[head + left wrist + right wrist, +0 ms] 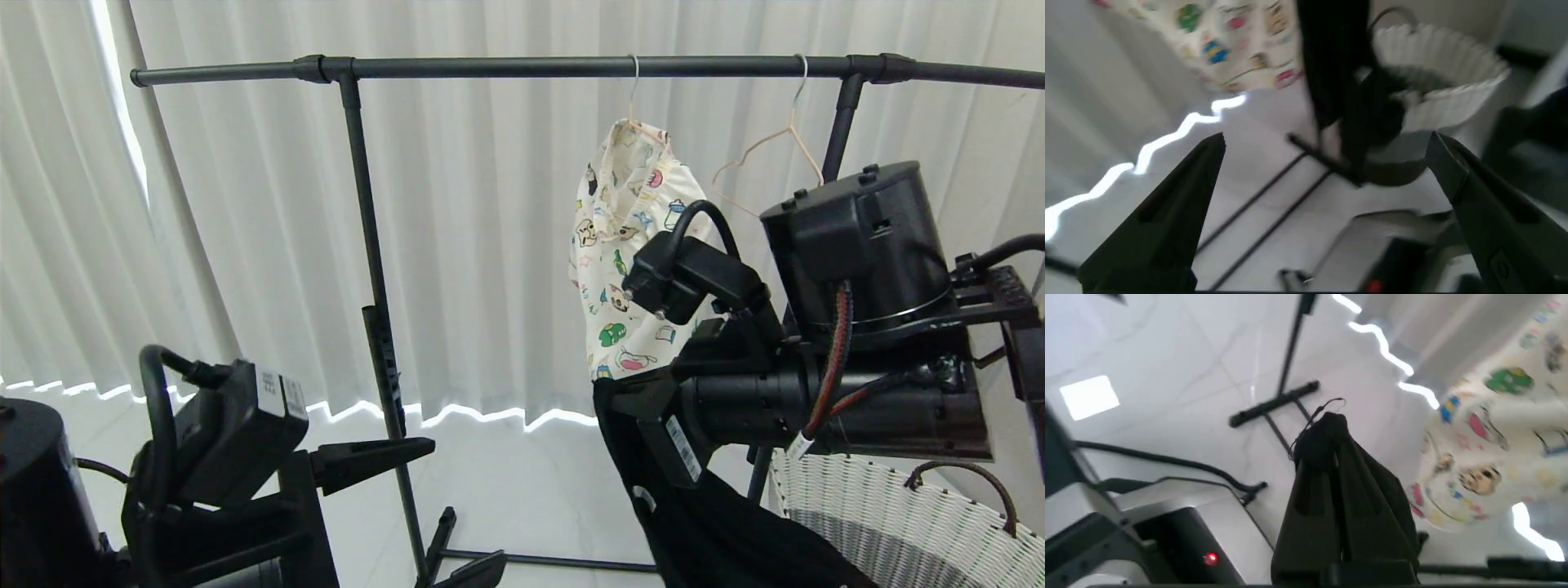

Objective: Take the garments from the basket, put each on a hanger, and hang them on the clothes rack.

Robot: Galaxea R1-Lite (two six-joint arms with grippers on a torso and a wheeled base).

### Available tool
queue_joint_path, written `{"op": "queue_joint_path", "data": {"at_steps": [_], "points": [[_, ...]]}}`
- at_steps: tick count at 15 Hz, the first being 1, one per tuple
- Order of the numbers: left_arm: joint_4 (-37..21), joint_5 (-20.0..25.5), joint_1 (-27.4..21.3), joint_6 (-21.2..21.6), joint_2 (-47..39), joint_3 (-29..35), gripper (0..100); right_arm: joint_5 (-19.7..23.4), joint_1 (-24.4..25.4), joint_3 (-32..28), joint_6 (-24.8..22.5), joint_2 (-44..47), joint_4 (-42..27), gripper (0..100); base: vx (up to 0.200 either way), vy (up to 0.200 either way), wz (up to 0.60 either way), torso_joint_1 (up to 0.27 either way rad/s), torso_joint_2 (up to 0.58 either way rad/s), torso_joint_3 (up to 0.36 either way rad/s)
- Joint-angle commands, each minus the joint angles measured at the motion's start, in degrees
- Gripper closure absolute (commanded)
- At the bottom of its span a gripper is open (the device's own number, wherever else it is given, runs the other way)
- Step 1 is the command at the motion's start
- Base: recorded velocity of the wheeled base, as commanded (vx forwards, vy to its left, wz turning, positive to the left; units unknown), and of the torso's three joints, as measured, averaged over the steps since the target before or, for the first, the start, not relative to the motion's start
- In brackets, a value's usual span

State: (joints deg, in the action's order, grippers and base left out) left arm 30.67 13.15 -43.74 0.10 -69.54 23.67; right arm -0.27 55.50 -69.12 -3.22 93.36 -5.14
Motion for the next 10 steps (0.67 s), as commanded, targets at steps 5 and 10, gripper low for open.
{"op": "queue_joint_path", "data": {"at_steps": [5,10], "points": [[-0.09,-8.14,-2.40,-4.05,-9.39,4.28,0,0.71,3.56,-11.48,-0.03,6.14,0.13,100,0.000,0.000,0.00,0.000,0.00,0.000],[-0.09,-12.01,1.38,-4.32,-14.75,4.98,0,0.80,4.61,-11.91,-0.03,5.79,0.13,100,0.000,0.000,0.00,0.000,0.00,0.000]]}}
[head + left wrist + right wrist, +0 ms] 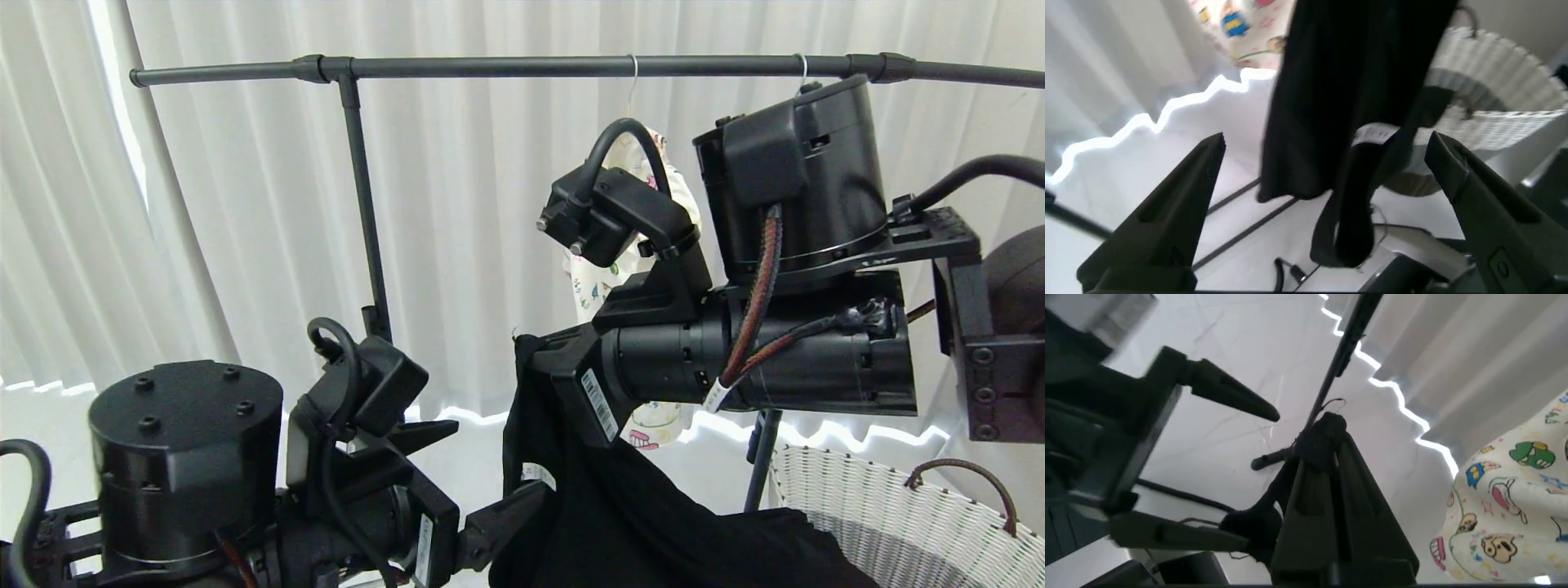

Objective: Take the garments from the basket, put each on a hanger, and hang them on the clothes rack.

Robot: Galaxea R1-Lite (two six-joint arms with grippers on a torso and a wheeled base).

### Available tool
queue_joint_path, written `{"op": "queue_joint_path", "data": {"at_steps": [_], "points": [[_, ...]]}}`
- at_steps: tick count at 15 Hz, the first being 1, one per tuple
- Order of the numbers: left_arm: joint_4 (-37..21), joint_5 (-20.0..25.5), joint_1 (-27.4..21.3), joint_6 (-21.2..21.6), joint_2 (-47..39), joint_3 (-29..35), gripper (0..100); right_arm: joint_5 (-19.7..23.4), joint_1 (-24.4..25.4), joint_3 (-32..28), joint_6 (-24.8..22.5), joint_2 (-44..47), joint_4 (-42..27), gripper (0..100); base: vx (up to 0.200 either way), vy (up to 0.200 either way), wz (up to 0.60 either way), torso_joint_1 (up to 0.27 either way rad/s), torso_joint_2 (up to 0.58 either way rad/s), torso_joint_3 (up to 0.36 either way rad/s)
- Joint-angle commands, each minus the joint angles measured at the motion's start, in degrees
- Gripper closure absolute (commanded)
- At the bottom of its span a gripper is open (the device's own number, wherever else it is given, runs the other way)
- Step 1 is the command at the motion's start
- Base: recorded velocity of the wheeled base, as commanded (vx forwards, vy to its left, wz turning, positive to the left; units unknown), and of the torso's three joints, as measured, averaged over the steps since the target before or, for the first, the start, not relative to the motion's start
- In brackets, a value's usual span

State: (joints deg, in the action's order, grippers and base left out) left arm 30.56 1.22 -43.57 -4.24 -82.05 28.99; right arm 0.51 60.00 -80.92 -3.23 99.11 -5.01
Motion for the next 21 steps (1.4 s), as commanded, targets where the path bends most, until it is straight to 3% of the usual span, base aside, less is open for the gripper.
{"op": "queue_joint_path", "data": {"at_steps": [1,7,15,16,21], "points": [[0.02,-0.16,1.82,0.11,-2.67,-1.13,0,0.02,0.12,-0.11,-0.02,0.03,0.09,100,0.000,0.000,0.00,0.000,0.00,0.000],[-0.06,-3.77,2.88,0.55,-5.57,-10.27,0,-0.07,0.29,-0.03,-0.02,-1.38,0.09,100,0.000,0.000,0.00,0.000,0.00,0.000],[0.11,-4.03,1.56,0.38,-4.96,-10.71,0,0.02,1.96,-0.11,-0.02,-2.08,0.09,100,0.000,0.000,0.00,0.000,0.00,0.000],[0.02,-4.03,1.56,0.38,-4.87,-10.80,100,-0.07,1.96,-0.11,-0.02,-2.17,0.00,100,0.000,0.000,0.00,0.000,0.00,0.000],[0.02,-9.13,1.82,0.46,-3.55,-13.87,100,-0.60,-1.91,0.59,0.15,-2.96,-0.09,100,0.000,0.000,0.00,0.000,0.00,0.000]]}}
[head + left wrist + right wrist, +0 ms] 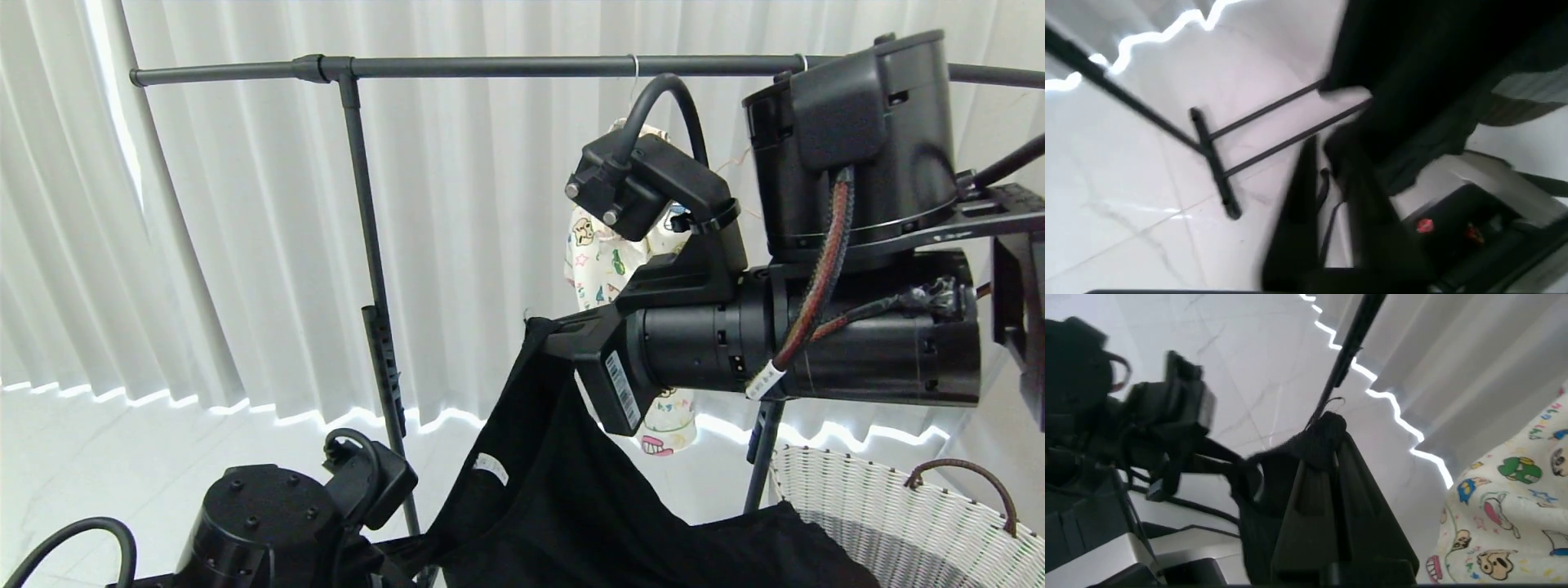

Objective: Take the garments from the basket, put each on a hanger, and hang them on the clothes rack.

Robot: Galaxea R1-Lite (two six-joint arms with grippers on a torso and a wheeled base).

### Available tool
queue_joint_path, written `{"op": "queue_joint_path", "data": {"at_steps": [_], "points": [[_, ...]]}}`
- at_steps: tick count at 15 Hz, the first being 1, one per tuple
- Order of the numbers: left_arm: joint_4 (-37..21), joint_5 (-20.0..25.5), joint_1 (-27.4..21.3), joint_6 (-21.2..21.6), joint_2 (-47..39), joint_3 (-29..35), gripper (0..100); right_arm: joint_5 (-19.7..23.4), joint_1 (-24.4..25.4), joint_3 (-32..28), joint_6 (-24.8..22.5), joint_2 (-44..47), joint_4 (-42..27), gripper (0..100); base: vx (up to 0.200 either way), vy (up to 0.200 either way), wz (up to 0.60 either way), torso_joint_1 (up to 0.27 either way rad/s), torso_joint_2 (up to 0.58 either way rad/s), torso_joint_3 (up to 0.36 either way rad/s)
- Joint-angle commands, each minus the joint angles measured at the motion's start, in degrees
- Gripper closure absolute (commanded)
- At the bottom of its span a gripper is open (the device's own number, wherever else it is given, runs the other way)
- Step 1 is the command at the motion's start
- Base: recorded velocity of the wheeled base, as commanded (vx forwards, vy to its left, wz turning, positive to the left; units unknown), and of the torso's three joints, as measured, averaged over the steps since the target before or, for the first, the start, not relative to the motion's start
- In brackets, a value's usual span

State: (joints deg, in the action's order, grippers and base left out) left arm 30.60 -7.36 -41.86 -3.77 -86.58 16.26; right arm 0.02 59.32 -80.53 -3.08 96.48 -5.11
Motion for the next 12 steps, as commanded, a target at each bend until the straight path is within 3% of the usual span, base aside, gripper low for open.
{"op": "queue_joint_path", "data": {"at_steps": [1,3,5,7,9,11,12], "points": [[0.08,-1.87,0.38,-0.10,2.38,-2.29,100,-0.11,-2.01,0.11,0.27,-0.32,0.10,100,0.000,0.000,0.00,0.000,0.00,0.000],[-0.01,-2.66,3.72,0.69,7.48,-1.67,100,-0.29,-2.98,-0.06,0.27,-0.06,0.63,100,0.000,0.000,0.00,0.000,0.00,0.000],[-1.95,-2.48,11.10,4.38,12.66,3.60,100,-0.29,-3.95,-0.24,0.18,0.47,3.44,100,0.000,0.000,0.00,0.000,0.00,0.000],[-12.32,-0.81,16.55,6.23,16.09,15.03,100,-0.73,-5.44,-0.50,0.10,0.64,5.20,100,0.000,0.000,0.00,0.000,0.00,0.000],[-32.53,7.45,19.36,6.14,17.76,34.63,100,-3.89,-7.38,-0.42,0.01,-0.76,4.23,100,0.000,0.000,0.00,0.000,0.00,0.000],[-42.11,10.97,18.40,6.40,17.85,43.68,100,-6.53,-8.87,-0.15,-0.08,-3.49,0.01,100,0.000,0.000,0.00,0.000,0.00,0.000],[-45.98,11.14,14.53,7.19,17.94,46.76,100,-8.29,-9.92,0.02,-0.08,-6.65,-5.18,100,0.000,0.000,0.00,0.000,0.00,0.000]]}}
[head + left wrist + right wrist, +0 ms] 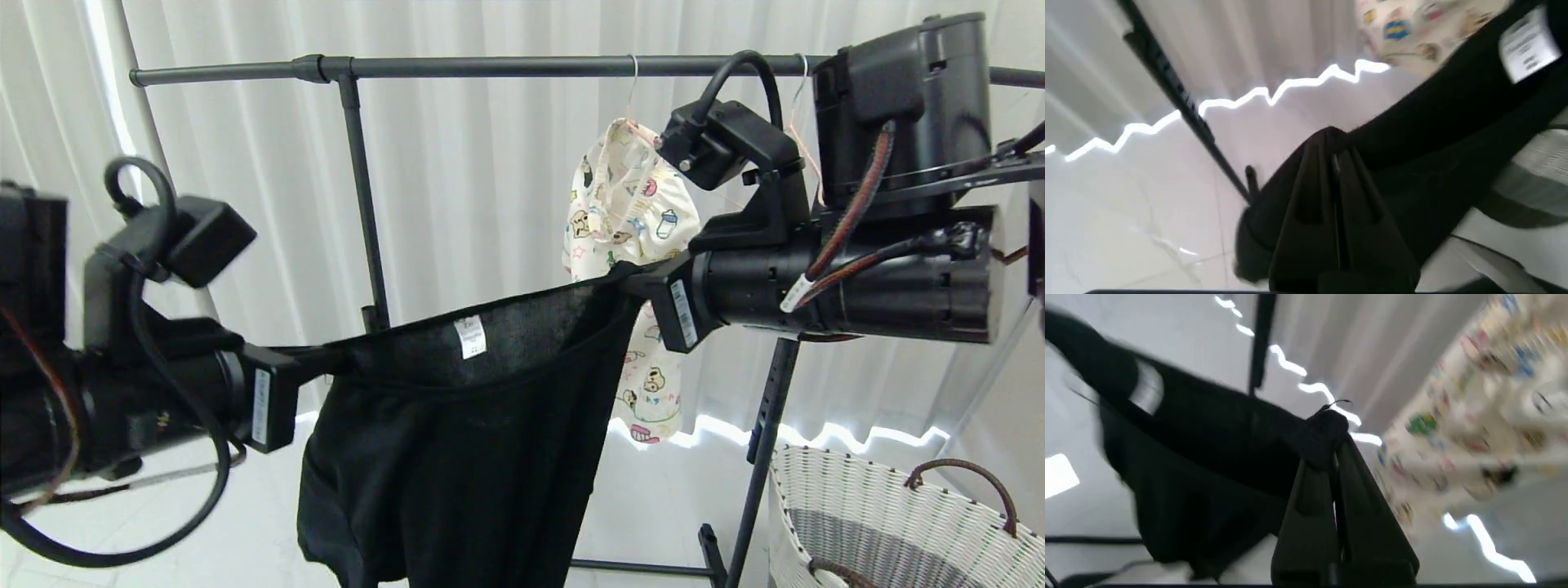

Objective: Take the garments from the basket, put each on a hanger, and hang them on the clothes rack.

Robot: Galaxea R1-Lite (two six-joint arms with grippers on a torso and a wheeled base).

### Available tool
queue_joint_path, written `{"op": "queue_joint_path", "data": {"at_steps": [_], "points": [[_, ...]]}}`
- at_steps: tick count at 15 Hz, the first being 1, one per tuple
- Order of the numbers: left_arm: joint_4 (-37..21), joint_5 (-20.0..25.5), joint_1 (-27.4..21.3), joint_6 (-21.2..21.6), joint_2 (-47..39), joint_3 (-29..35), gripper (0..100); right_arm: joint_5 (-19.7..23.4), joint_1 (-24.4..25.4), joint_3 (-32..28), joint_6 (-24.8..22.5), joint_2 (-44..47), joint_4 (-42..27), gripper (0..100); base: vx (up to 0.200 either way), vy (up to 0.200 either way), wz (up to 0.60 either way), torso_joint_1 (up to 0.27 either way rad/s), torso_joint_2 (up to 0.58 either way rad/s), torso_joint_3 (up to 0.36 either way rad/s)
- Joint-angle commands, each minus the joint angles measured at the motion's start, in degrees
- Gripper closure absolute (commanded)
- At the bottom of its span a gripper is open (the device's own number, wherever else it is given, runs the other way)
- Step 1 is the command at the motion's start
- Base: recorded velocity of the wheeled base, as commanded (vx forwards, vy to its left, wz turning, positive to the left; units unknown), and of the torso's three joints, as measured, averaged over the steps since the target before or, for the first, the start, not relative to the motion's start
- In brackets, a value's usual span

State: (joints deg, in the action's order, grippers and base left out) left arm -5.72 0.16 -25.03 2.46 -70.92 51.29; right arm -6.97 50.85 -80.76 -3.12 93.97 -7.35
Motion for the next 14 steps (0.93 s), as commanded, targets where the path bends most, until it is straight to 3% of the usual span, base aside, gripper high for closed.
{"op": "queue_joint_path", "data": {"at_steps": [1,3,6,14], "points": [[-11.07,3.53,-4.94,2.11,2.63,12.61,100,-2.08,-2.33,0.69,-0.04,-6.78,-6.45,100,0.000,0.000,0.00,0.000,0.00,0.000],[-11.07,3.36,-9.69,7.03,2.63,13.49,100,-2.17,-4.35,2.63,-0.04,-12.58,-9.44,100,0.000,0.000,0.00,0.000,0.00,0.000],[-10.98,3.45,-16.19,7.03,2.28,17.44,100,-0.67,-6.29,2.63,0.04,-17.24,-7.59,100,0.000,0.000,0.00,0.000,0.00,0.000],[-10.98,-0.95,-18.30,7.47,3.16,17.01,100,0.03,-4.62,2.80,-2.42,-20.22,-9.35,100,0.000,0.000,0.00,0.000,0.00,0.000]]}}
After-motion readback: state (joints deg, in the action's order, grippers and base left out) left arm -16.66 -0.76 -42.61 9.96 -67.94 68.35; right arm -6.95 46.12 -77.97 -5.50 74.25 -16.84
